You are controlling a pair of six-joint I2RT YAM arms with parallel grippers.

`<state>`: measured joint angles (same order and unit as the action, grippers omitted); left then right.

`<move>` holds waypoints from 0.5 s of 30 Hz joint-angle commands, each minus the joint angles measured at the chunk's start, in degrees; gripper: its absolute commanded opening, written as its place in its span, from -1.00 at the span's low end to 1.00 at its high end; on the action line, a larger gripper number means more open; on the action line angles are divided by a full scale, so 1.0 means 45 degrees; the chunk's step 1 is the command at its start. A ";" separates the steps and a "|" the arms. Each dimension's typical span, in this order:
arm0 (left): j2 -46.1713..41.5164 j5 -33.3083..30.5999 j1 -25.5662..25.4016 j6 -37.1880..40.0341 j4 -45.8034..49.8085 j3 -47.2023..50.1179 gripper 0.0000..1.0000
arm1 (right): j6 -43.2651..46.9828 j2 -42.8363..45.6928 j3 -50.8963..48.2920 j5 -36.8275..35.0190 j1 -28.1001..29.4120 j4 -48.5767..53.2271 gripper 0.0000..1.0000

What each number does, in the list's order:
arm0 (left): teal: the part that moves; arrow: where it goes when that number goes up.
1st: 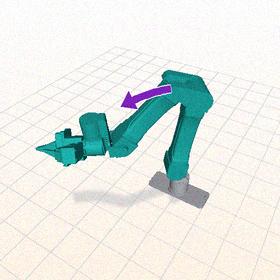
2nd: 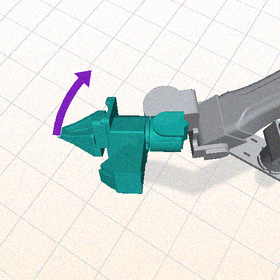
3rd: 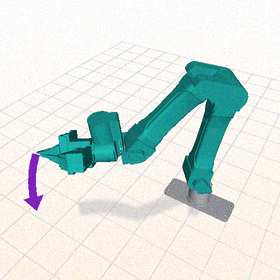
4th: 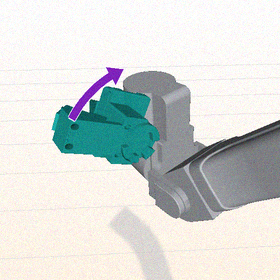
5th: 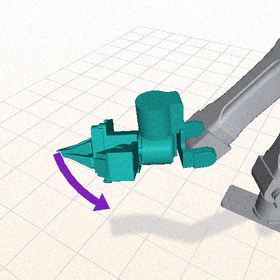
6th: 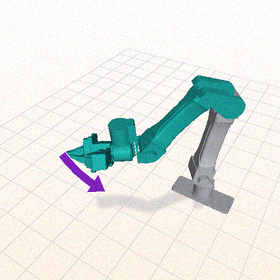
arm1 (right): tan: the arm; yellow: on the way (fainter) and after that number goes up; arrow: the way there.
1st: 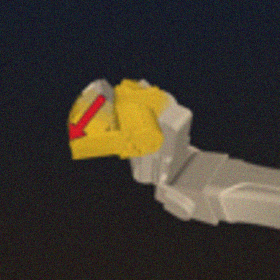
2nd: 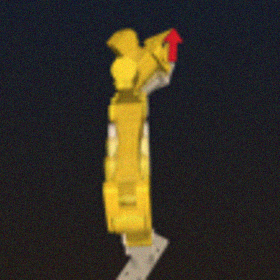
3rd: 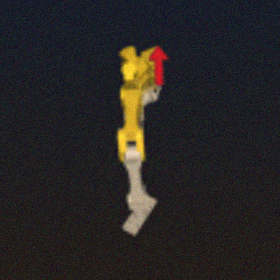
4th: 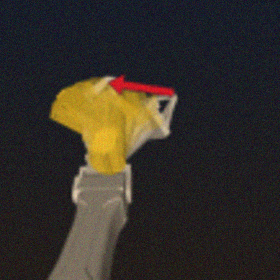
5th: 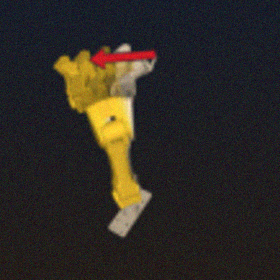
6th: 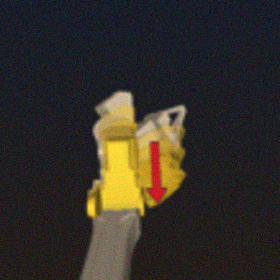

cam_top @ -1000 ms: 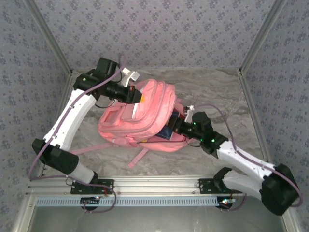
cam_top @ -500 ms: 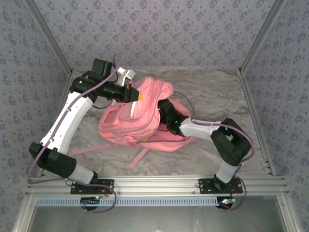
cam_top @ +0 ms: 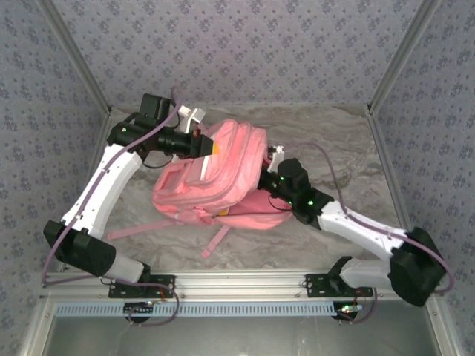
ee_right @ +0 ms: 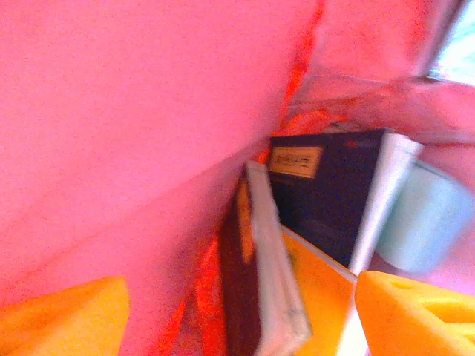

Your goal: Pack books, pencil case, and school supplies into a backpack

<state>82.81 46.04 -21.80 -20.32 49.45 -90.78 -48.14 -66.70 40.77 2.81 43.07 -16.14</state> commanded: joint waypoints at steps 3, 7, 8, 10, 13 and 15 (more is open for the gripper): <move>-0.0580 -0.0575 0.0042 -0.1259 -0.2795 0.0451 -1.00 | 0.0766 0.3286 -0.1199 -0.3470 -0.0259 0.4840 0.50; 0.0149 -0.1213 -0.0746 -0.1292 -0.2975 0.0584 -1.00 | 0.0833 0.6601 -0.2217 -0.5833 -0.0274 0.6538 0.37; 0.0362 -0.1475 -0.1015 -0.1286 -0.3018 0.0566 -1.00 | 0.0892 0.7378 -0.2333 -0.6139 -0.0261 0.7018 0.34; 0.0893 -0.1879 -0.1518 -0.1214 -0.3045 0.0429 -1.00 | 0.1595 0.8398 -0.2517 -0.6142 -0.0271 0.7456 0.29; 0.1812 -0.2506 -0.2088 -0.1215 -0.2968 0.0018 -1.00 | 0.3586 0.8869 -0.2697 -0.5074 -0.0230 0.6717 0.20; 0.2394 -0.2903 -0.2337 -0.1302 -0.2892 -0.0271 -1.00 | 0.4688 0.8637 -0.2944 -0.3284 -0.0059 0.6002 0.13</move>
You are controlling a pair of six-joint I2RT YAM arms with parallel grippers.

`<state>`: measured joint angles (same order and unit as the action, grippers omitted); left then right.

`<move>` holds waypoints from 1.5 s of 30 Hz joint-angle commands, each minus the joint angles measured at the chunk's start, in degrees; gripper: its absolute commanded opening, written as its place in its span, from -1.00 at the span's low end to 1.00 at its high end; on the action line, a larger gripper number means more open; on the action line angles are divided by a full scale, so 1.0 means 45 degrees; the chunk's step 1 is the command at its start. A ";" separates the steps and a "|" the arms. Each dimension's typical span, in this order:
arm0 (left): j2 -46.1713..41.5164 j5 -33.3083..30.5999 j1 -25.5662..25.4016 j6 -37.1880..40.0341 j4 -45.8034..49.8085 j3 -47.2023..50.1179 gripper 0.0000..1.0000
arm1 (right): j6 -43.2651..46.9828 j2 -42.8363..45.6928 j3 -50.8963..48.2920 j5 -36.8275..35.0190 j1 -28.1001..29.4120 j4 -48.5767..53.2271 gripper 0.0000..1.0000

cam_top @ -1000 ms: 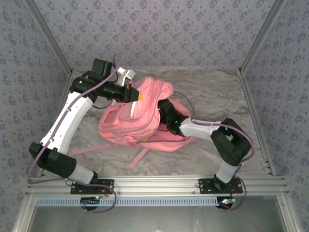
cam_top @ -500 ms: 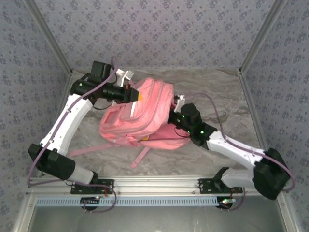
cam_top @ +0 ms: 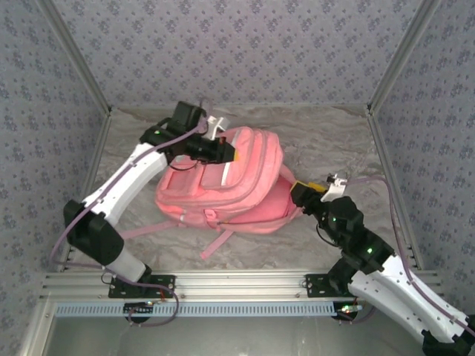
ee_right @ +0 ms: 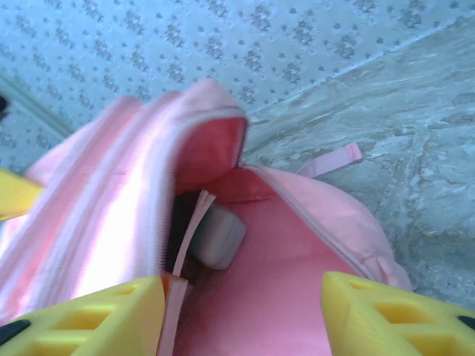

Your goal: Pack books, pencil case, and school supplies into a backpack

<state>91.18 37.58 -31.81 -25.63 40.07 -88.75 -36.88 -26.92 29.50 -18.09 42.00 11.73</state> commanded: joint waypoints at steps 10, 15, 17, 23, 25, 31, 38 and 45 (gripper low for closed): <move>0.2843 -0.2693 -0.1309 -0.0229 -0.0075 -0.1279 -1.00 | 0.3170 -0.3523 -0.1680 0.1414 0.4847 -0.4126 -0.28; 0.3039 -0.2842 -0.1174 -0.1111 -0.1063 -0.1022 -1.00 | 0.1964 -0.6714 -0.0850 0.1038 0.5763 -0.4593 -0.28; 0.3349 -0.2663 -0.0979 -0.1629 -0.1407 -0.1360 -1.00 | 0.1205 -0.7632 -0.0402 0.0826 0.5690 -0.4028 -0.33; 0.3967 -0.1951 -0.0158 -0.3111 -0.1764 -0.2177 -1.00 | 0.0733 -0.8342 0.0818 0.0220 0.5352 -0.2729 -0.40; 0.3929 -0.1679 -0.0094 -0.3237 -0.1703 -0.2049 -1.00 | 0.0642 -0.8528 0.1251 0.0332 0.5350 -0.1983 -0.36; 0.3124 -0.1071 -0.0126 -0.3980 -0.2383 -0.0167 -0.38 | 0.0484 -0.9757 0.2656 0.1810 0.4871 0.0116 -0.19; 0.0465 -0.2114 0.0046 -0.4269 -0.2272 0.1183 0.02 | -0.0428 -1.1451 0.4119 0.3639 0.4139 0.1800 -0.15; -0.2627 -0.3720 0.0968 -0.4475 -0.1175 0.2494 0.09 | -0.1440 -1.2858 0.5148 0.4170 0.4248 0.2083 -0.03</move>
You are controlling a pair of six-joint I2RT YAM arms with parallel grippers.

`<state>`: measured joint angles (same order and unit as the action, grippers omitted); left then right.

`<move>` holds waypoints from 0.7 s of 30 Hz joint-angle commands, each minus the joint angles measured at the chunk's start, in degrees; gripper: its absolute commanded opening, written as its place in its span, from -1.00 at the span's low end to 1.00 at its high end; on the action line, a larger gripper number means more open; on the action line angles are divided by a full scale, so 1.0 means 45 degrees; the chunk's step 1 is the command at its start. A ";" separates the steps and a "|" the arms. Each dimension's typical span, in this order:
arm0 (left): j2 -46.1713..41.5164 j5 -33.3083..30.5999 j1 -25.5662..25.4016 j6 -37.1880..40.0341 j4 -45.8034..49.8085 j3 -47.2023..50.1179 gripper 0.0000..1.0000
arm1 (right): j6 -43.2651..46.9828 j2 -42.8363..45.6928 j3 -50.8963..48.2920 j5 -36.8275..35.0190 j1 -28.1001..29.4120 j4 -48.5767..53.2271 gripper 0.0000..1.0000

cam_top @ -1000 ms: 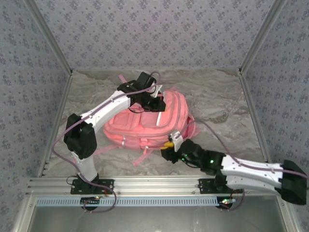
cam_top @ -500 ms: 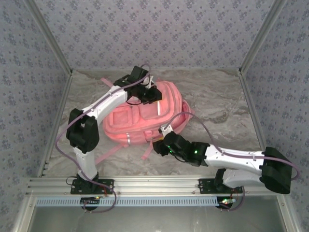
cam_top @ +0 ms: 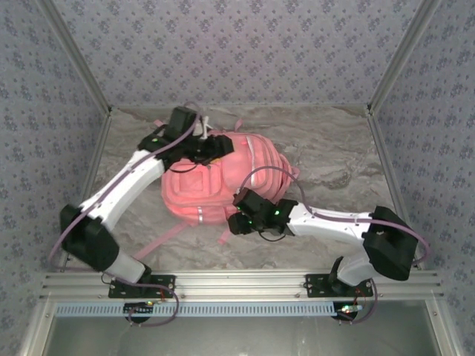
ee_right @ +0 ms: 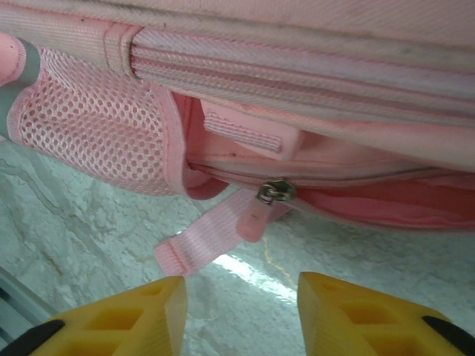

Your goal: Pack books, pencil case, and school supplies into a backpack

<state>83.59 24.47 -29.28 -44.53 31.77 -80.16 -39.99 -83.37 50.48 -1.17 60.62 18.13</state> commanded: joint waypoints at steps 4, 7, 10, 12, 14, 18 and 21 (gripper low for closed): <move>-0.2196 -0.0954 0.1030 -0.0631 0.0631 0.1562 0.10 | -0.1502 -0.0774 0.0422 0.0047 0.0198 0.0279 0.05; -0.2680 -0.0969 0.1344 -0.0872 0.0644 0.2052 0.10 | -0.2150 -0.1143 0.0437 -0.0656 0.0517 -0.0137 0.05; -0.2847 -0.0930 0.1539 -0.1012 0.0839 0.2253 0.10 | -0.3582 -0.1816 0.1105 -0.2064 0.1000 0.0693 0.07; -0.2945 -0.0931 0.1621 -0.0985 0.0909 0.2371 0.11 | -0.3783 -0.2215 0.1594 -0.2605 0.1191 0.1225 0.07; -0.3075 -0.0926 0.1674 -0.1004 0.0887 0.2527 0.11 | -0.4012 -0.2307 0.1654 -0.2893 0.1318 0.1269 0.07; -0.3315 -0.0889 0.1846 -0.1036 0.0928 0.2810 0.11 | -0.4205 -0.2771 0.1629 -0.2595 0.1257 0.0921 0.08; -0.3520 -0.0887 0.1938 -0.1074 0.1043 0.2927 0.11 | -0.4167 -0.3256 0.1851 -0.2619 0.1243 0.0860 0.05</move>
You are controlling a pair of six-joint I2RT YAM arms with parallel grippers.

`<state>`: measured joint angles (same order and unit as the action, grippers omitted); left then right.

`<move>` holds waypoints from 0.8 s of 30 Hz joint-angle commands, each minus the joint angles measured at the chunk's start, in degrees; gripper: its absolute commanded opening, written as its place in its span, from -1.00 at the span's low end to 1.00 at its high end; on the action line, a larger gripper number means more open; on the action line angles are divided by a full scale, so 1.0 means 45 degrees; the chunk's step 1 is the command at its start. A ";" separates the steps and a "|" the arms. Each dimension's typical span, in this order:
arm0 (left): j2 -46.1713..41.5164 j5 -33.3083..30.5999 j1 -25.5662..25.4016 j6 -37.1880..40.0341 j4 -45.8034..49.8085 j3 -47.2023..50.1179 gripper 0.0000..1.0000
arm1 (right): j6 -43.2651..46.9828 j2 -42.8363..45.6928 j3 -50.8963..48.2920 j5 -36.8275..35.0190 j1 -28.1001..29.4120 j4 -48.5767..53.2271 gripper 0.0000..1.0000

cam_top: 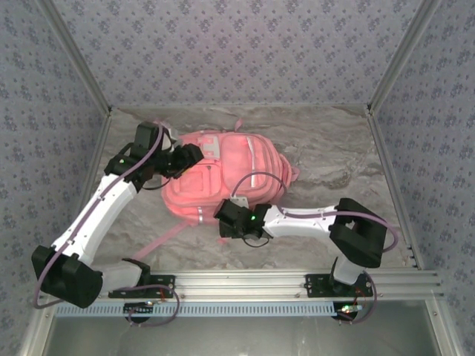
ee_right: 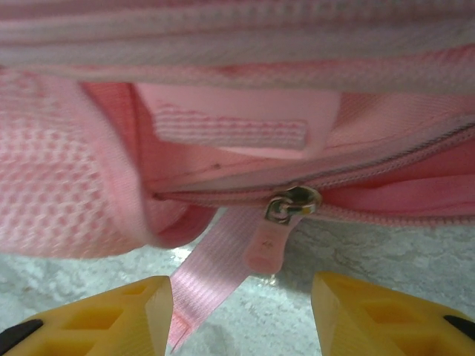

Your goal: Pack books, pencil case, and school supplies into a backpack

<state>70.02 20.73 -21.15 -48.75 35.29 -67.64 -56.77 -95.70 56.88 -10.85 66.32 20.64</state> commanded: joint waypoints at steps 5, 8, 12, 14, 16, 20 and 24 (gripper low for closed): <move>-0.0848 -0.0056 0.0245 -0.0097 0.0416 0.0359 0.11 | -0.0285 -0.1122 0.0804 -0.0678 -0.0047 0.0452 0.00; -0.0957 -0.0101 0.0285 -0.0080 0.0450 0.0551 0.11 | -0.0082 -0.1322 0.1119 -0.0951 -0.0079 0.0746 -0.07; -0.1032 -0.0073 0.0305 -0.0106 0.0469 0.0761 0.11 | 0.0058 -0.1565 0.1594 -0.1599 -0.0116 0.1547 -0.20; -0.1071 -0.0078 0.0305 -0.0123 0.0444 0.0818 0.11 | 0.0096 -0.1510 0.1565 -0.1690 -0.0111 0.1623 -0.26; -0.1106 -0.0076 0.0305 -0.0105 0.0449 0.0888 0.11 | 0.0113 -0.1416 0.1521 -0.1723 -0.0129 0.1604 -0.30; -0.1117 -0.0095 0.0305 -0.0124 0.0445 0.0986 0.11 | 0.0110 -0.1212 0.1364 -0.1902 -0.0064 0.1604 -0.42; -0.1169 -0.0057 0.0305 -0.0212 0.0383 0.1140 0.11 | 0.0043 -0.0980 0.1072 -0.1983 -0.0039 0.1493 -0.56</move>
<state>66.32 20.73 -20.23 -49.15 36.36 -63.18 -56.14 -101.97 62.61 -17.08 66.08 25.58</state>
